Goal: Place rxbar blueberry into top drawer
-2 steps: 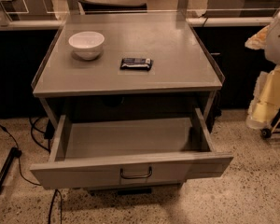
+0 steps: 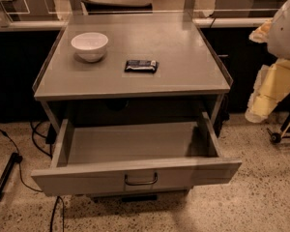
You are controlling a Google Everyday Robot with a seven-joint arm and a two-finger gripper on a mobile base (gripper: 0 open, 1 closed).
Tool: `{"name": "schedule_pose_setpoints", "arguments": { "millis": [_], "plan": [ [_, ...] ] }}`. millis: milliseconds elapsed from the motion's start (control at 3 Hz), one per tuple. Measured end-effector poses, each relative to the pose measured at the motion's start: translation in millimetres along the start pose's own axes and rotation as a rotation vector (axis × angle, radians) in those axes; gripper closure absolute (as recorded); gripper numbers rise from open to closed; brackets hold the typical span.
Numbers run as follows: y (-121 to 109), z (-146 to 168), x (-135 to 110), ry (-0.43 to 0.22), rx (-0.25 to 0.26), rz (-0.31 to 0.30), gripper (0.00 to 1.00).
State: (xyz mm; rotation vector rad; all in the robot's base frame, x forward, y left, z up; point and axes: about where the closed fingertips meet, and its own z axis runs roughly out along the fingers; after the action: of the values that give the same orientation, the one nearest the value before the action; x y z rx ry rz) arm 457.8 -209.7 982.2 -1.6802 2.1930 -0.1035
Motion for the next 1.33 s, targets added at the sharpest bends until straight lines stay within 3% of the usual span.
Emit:
{"name": "schedule_pose_setpoints", "arguments": {
  "millis": [333, 1000, 1333],
  "plan": [
    [-24, 12, -18, -0.068, -0.011, 0.023, 0.0],
    [-94, 61, -78, -0.23, -0.062, 0.124, 0.0],
    [-115, 83, -112, -0.299, -0.03, 0.185, 0.0]
  ]
}}
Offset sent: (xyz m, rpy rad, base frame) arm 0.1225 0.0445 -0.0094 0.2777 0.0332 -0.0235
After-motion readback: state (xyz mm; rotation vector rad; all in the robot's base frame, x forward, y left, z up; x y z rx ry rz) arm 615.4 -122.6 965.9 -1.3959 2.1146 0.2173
